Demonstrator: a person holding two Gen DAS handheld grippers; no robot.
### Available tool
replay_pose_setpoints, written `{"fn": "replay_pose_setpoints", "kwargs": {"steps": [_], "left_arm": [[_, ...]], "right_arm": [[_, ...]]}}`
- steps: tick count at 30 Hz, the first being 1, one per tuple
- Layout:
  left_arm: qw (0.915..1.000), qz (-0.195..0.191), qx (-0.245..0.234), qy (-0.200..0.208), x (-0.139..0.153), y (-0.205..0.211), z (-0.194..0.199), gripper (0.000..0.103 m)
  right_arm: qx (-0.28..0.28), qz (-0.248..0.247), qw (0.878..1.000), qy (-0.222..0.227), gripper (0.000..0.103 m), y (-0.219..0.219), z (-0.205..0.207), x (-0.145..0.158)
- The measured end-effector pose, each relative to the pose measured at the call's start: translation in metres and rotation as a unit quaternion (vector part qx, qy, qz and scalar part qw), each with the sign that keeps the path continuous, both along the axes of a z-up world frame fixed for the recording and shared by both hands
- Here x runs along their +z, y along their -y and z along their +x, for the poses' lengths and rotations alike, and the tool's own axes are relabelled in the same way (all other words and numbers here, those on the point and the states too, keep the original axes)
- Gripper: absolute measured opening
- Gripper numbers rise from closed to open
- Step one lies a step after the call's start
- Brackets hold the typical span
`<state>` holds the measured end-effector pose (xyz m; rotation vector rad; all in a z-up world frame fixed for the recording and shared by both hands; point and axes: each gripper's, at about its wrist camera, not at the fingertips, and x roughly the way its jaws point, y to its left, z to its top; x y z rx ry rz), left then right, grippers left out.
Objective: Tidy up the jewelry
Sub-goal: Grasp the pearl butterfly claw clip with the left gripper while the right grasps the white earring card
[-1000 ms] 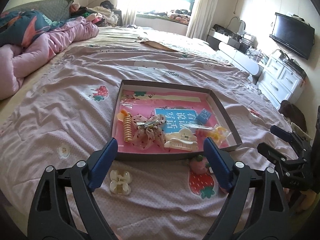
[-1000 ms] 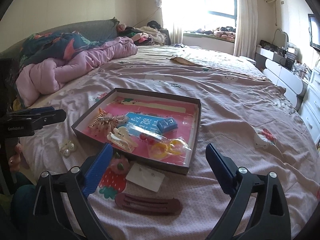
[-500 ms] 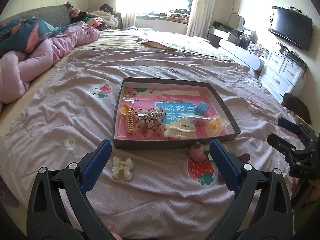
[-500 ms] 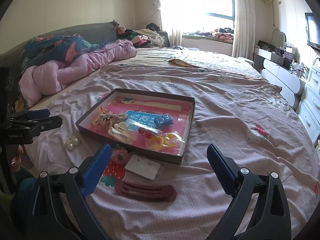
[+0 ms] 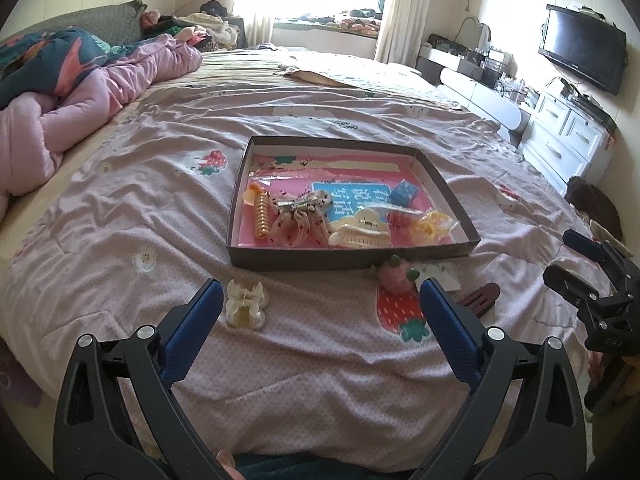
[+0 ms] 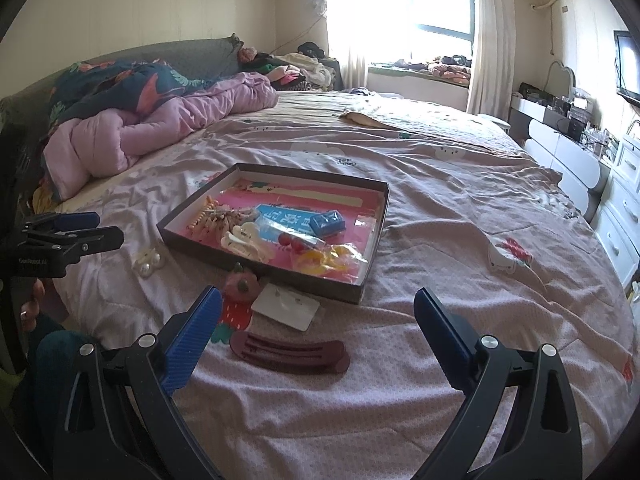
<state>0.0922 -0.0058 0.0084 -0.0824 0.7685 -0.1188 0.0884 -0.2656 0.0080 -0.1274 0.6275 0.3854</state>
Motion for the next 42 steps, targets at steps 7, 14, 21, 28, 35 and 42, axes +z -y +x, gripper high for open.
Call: {"fn": "replay_pose_setpoints", "kwargs": {"steps": [7, 14, 21, 28, 35, 42], "left_arm": [[0.9998, 0.013, 0.006, -0.014, -0.011, -0.004, -0.004, 0.09], [0.9993, 0.018, 0.015, -0.029, -0.02, -0.011, -0.003, 0.09], [0.9985, 0.019, 0.029, -0.043, -0.03, -0.023, 0.002, 0.09], [0.9972, 0.012, 0.042, -0.061, -0.04, -0.038, 0.011, 0.09], [0.9962, 0.007, 0.044, -0.074, -0.05, -0.044, 0.021, 0.09], [0.9924, -0.019, 0.027, -0.118, -0.067, -0.048, 0.042, 0.09]], "right_arm": [[0.008, -0.002, 1.0, -0.01, 0.094, -0.001, -0.004, -0.008], [0.021, -0.006, 1.0, -0.022, 0.094, -0.007, -0.006, -0.017], [0.038, -0.016, 0.999, -0.036, 0.094, -0.021, -0.006, -0.029], [0.047, -0.023, 0.997, -0.052, 0.094, -0.031, 0.004, -0.042], [0.048, -0.031, 0.996, -0.069, 0.094, -0.038, 0.021, -0.054], [0.043, -0.053, 0.994, -0.09, 0.094, -0.043, 0.043, -0.066]]}}
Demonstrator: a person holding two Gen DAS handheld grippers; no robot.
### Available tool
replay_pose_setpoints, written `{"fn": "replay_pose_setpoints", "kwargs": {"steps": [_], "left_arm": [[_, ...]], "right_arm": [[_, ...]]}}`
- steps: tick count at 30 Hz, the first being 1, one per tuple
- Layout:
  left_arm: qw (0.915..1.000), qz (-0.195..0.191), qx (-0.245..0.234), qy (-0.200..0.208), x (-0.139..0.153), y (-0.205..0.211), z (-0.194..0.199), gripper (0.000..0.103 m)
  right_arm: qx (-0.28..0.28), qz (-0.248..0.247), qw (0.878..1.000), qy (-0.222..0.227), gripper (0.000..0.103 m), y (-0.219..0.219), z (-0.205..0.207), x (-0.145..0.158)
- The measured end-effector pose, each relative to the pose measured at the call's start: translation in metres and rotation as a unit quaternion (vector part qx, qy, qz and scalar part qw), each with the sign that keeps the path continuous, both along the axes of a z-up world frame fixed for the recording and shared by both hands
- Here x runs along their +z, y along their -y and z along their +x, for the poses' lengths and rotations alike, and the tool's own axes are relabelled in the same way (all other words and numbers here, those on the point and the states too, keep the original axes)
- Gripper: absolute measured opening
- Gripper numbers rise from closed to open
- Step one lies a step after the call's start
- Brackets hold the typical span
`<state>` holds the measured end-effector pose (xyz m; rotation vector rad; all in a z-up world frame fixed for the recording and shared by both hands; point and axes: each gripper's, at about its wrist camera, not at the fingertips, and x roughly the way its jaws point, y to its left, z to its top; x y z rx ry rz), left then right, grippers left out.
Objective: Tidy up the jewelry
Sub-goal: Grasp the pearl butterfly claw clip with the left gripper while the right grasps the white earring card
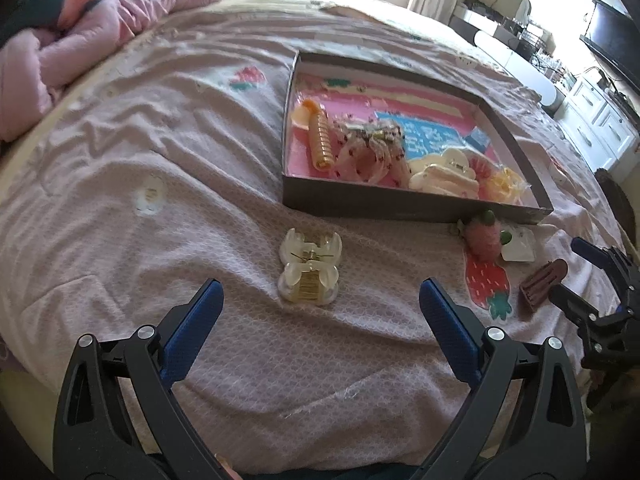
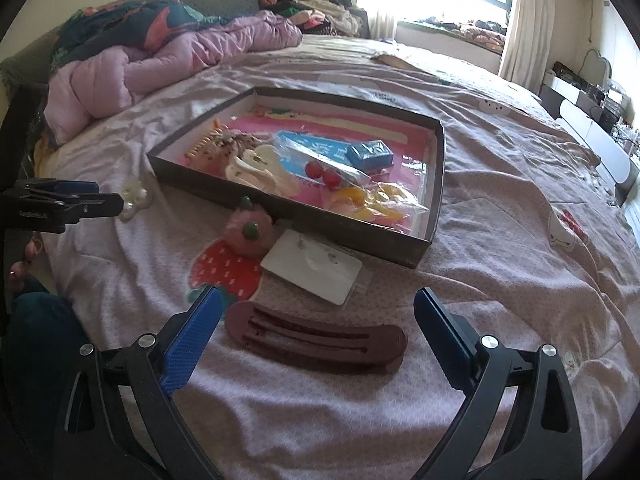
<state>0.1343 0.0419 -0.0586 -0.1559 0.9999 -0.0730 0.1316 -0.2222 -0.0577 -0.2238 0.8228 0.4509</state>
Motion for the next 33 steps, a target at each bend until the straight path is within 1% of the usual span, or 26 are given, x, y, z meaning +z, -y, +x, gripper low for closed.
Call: {"fn": "replay_pose_setpoints", "kwargs": {"steps": [2, 4, 6, 8, 10, 12, 14, 15, 16, 18, 19, 23, 24, 25, 28, 30, 33], "left_arm": [[0.9999, -0.008, 0.0, -0.007, -0.003, -0.002, 0.005, 0.087], [0.9998, -0.013, 0.003, -0.013, -0.005, -0.004, 0.009, 0.076], [0.9997, -0.015, 0.003, -0.021, -0.008, -0.004, 0.013, 0.071], [0.9995, -0.016, -0.002, -0.027, -0.01, -0.002, 0.016, 0.07], [0.9993, -0.01, -0.01, -0.034, -0.012, 0.002, 0.019, 0.061], [0.9988, -0.002, -0.021, -0.043, -0.015, 0.008, 0.021, 0.054], [0.9985, 0.004, -0.026, -0.047, -0.016, 0.009, 0.023, 0.053], [0.9984, 0.007, -0.03, -0.047, -0.016, 0.011, 0.024, 0.051], [0.9982, 0.01, -0.035, -0.047, -0.016, 0.013, 0.024, 0.045], [0.9976, 0.015, -0.045, -0.05, -0.017, 0.017, 0.025, 0.037], [0.9973, 0.018, -0.049, -0.052, -0.017, 0.019, 0.026, 0.036], [0.9965, 0.022, -0.057, -0.058, -0.02, 0.022, 0.03, 0.034], [0.9965, 0.02, -0.056, -0.059, -0.02, 0.022, 0.031, 0.032], [0.9966, 0.02, -0.054, -0.06, -0.021, 0.021, 0.032, 0.027], [0.9971, 0.007, -0.049, -0.059, -0.021, 0.017, 0.034, 0.027], [0.9972, 0.002, -0.048, -0.057, -0.02, 0.015, 0.034, 0.027], [0.9977, -0.004, -0.046, -0.049, -0.018, 0.014, 0.032, 0.027]], "right_arm": [[-0.001, -0.01, 1.0, -0.002, 0.094, -0.003, 0.006, -0.002], [0.002, -0.02, 1.0, -0.008, 0.094, -0.006, 0.013, -0.006], [0.002, -0.033, 0.999, -0.013, 0.094, -0.009, 0.019, -0.009], [0.007, -0.042, 0.999, -0.016, 0.094, -0.013, 0.024, -0.012], [0.014, -0.059, 0.998, -0.016, 0.094, -0.018, 0.028, -0.015], [0.019, -0.07, 0.997, -0.017, 0.094, -0.022, 0.031, -0.017], [0.024, -0.081, 0.996, -0.016, 0.094, -0.026, 0.034, -0.02], [0.025, -0.086, 0.996, -0.016, 0.093, -0.028, 0.036, -0.021], [0.027, -0.089, 0.996, -0.017, 0.093, -0.029, 0.036, -0.022], [0.031, -0.097, 0.995, -0.017, 0.091, -0.032, 0.04, -0.025], [0.032, -0.1, 0.994, -0.019, 0.089, -0.033, 0.041, -0.026], [0.033, -0.106, 0.994, -0.022, 0.088, -0.035, 0.045, -0.032], [0.035, -0.104, 0.994, -0.023, 0.084, -0.035, 0.045, -0.033], [0.038, -0.096, 0.994, -0.029, 0.076, -0.035, 0.045, -0.034], [0.037, -0.093, 0.995, -0.029, 0.073, -0.038, 0.045, -0.035], [0.042, -0.086, 0.995, -0.03, 0.065, -0.039, 0.043, -0.036], [0.044, -0.08, 0.995, -0.029, 0.064, -0.039, 0.041, -0.034]]}}
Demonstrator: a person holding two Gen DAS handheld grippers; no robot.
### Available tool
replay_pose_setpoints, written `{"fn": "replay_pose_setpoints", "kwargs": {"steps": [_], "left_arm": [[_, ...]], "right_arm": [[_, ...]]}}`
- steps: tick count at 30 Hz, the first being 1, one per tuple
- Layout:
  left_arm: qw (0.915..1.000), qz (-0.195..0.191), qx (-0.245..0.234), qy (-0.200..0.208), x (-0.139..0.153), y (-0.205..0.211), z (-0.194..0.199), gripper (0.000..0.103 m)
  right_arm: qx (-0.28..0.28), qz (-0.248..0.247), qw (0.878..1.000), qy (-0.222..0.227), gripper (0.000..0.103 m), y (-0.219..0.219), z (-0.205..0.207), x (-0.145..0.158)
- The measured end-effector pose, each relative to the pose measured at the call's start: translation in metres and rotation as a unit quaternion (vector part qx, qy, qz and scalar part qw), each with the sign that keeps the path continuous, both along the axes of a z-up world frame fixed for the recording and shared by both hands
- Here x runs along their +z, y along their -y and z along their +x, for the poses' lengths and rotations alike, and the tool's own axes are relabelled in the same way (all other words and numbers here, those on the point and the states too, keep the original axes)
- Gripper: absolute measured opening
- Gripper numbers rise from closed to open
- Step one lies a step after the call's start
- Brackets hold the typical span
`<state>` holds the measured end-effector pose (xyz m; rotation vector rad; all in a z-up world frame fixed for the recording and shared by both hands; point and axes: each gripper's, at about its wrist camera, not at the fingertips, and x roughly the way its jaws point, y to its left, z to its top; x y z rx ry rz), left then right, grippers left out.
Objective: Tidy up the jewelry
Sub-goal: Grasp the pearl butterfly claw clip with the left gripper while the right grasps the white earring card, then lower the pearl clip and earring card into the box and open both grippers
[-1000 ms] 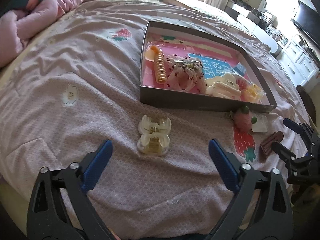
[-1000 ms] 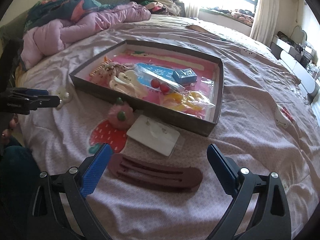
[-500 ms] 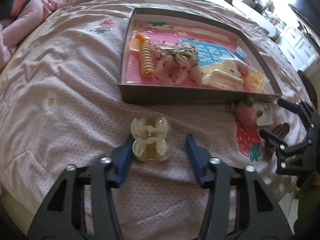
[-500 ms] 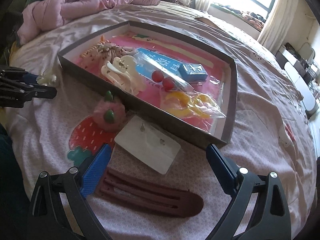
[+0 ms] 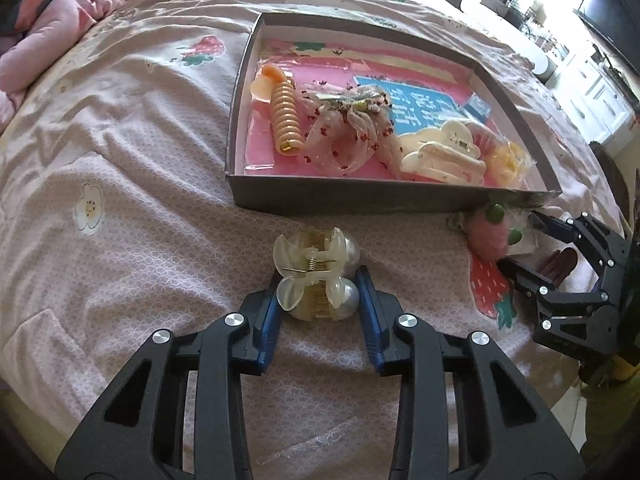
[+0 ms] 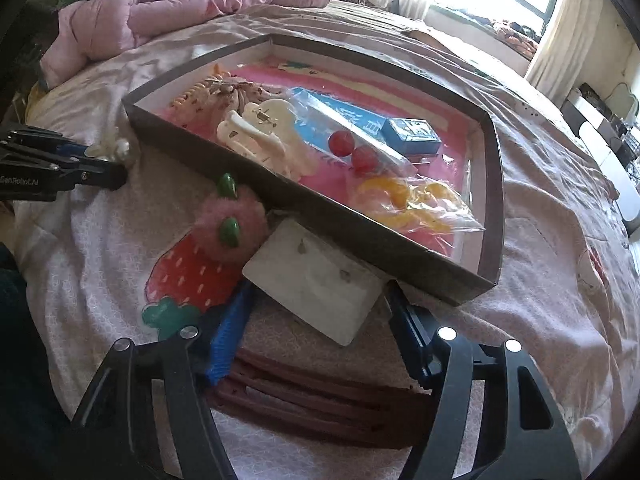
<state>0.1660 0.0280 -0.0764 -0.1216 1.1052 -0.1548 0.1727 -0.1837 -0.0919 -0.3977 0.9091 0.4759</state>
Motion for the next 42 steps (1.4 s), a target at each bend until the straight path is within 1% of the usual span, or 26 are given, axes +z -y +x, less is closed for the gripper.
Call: {"fn": "replay_pose_setpoints", "kwargs": {"steps": [1, 2, 5, 9, 10, 11, 13, 15, 19, 22, 34, 42], "left_arm": [[1.0, -0.001, 0.0, 0.003, 0.001, 0.0, -0.001, 0.027], [1.0, -0.002, 0.001, 0.006, 0.002, 0.0, -0.002, 0.027], [0.9997, 0.007, 0.0, 0.023, 0.008, 0.002, -0.007, 0.027], [0.9981, 0.037, -0.007, 0.049, 0.017, 0.011, -0.013, 0.027], [0.9978, 0.04, -0.008, 0.053, 0.019, 0.013, -0.014, 0.027], [0.9978, 0.036, -0.008, 0.055, 0.02, 0.014, -0.015, 0.027], [0.9981, 0.022, -0.011, 0.056, 0.022, 0.016, -0.017, 0.027], [0.9978, 0.022, -0.014, 0.06, 0.024, 0.02, -0.019, 0.027], [0.9975, 0.009, -0.023, 0.066, 0.03, 0.029, -0.022, 0.027], [0.9969, 0.009, -0.033, 0.072, 0.034, 0.038, -0.024, 0.027], [0.9924, -0.001, -0.067, 0.103, 0.06, 0.076, -0.024, 0.027], [0.9898, -0.01, -0.078, 0.119, 0.072, 0.087, -0.012, 0.027]], "right_arm": [[0.001, 0.006, 1.0, -0.001, 0.063, 0.001, -0.001, 0.001], [0.001, 0.012, 1.0, -0.003, 0.055, 0.003, -0.002, 0.002], [0.002, 0.035, 0.999, -0.016, 0.049, 0.01, -0.006, 0.005], [-0.011, 0.057, 0.998, -0.019, 0.047, 0.021, -0.011, 0.008], [-0.014, 0.064, 0.998, -0.019, 0.047, 0.025, -0.012, 0.01], [-0.015, 0.068, 0.997, -0.018, 0.044, 0.027, -0.015, 0.011], [-0.019, 0.079, 0.997, -0.015, 0.044, 0.033, -0.018, 0.015], [-0.024, 0.091, 0.995, -0.013, 0.043, 0.04, -0.022, 0.019], [-0.031, 0.11, 0.993, -0.008, 0.043, 0.05, -0.027, 0.025], [-0.038, 0.122, 0.992, 0.0, 0.043, 0.059, -0.033, 0.034], [-0.054, 0.141, 0.988, 0.029, 0.043, 0.085, -0.044, 0.063], [-0.062, 0.149, 0.986, 0.039, 0.043, 0.091, -0.043, 0.074]]}}
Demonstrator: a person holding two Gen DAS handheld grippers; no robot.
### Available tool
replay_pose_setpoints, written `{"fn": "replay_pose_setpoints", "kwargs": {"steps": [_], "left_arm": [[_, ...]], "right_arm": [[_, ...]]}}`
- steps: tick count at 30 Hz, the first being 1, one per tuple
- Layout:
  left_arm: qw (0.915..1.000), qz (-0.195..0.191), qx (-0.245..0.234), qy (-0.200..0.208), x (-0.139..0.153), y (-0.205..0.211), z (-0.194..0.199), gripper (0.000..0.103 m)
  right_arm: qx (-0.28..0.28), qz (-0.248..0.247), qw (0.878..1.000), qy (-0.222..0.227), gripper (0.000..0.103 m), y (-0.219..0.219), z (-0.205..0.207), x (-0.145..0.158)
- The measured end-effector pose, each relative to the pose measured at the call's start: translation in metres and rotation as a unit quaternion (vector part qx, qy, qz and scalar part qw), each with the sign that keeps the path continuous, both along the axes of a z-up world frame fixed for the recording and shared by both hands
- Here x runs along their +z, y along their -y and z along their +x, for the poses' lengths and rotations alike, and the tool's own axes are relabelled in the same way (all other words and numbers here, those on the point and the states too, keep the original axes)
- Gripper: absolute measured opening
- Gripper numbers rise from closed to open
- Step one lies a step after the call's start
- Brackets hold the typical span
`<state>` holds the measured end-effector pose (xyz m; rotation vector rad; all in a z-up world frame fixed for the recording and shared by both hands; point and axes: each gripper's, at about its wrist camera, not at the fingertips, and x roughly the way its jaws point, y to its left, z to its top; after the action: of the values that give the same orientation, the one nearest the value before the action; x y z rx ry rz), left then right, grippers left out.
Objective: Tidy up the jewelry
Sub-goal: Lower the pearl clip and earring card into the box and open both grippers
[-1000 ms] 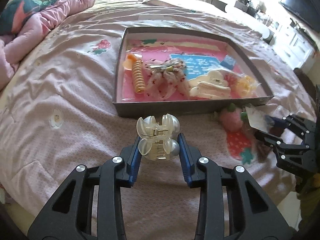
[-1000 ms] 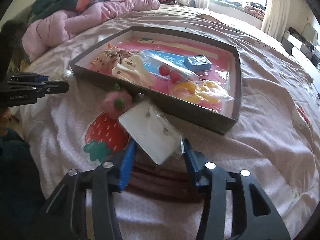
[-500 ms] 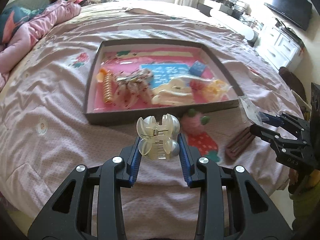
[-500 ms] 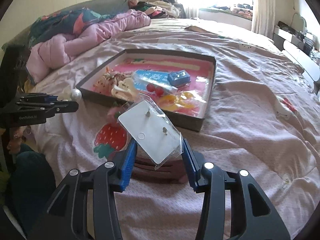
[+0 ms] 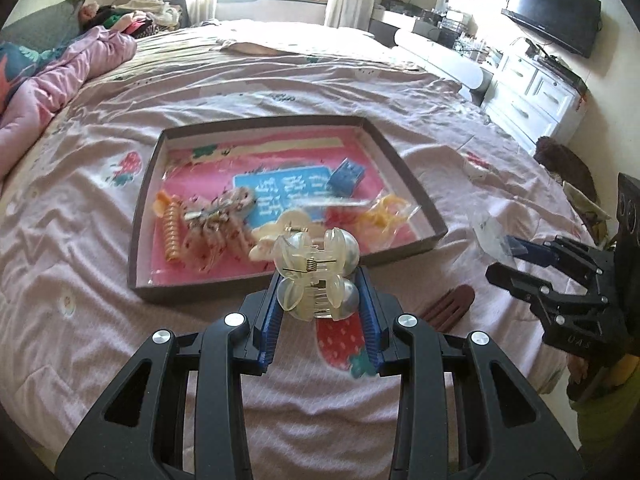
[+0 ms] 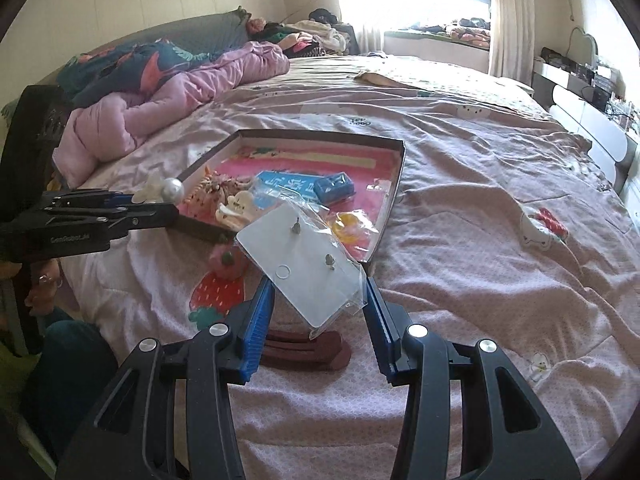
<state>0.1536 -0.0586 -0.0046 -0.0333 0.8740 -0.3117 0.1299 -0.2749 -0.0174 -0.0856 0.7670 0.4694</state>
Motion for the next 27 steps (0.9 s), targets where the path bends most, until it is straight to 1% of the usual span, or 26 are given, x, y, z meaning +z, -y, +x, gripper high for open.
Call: {"fn": "replay_pose_setpoints", "kwargs": {"steps": [6, 16, 21, 27], "left_arm": [[0.9999, -0.006, -0.001, 0.009, 0.007, 0.002, 0.011, 0.027], [0.9996, -0.003, 0.001, 0.028, 0.018, 0.002, 0.031, 0.027], [0.9995, -0.003, 0.007, 0.03, 0.019, -0.001, 0.041, 0.027], [0.9997, -0.001, 0.011, 0.022, 0.011, -0.004, 0.055, 0.027]], "right_arm": [[-0.002, 0.005, 1.0, 0.007, 0.043, -0.002, 0.003, 0.007], [-0.006, 0.009, 1.0, 0.014, 0.043, -0.006, 0.013, 0.016], [-0.01, 0.01, 1.0, 0.017, 0.043, -0.007, 0.019, 0.018], [-0.009, 0.011, 1.0, 0.017, 0.043, -0.014, 0.028, 0.018]]}}
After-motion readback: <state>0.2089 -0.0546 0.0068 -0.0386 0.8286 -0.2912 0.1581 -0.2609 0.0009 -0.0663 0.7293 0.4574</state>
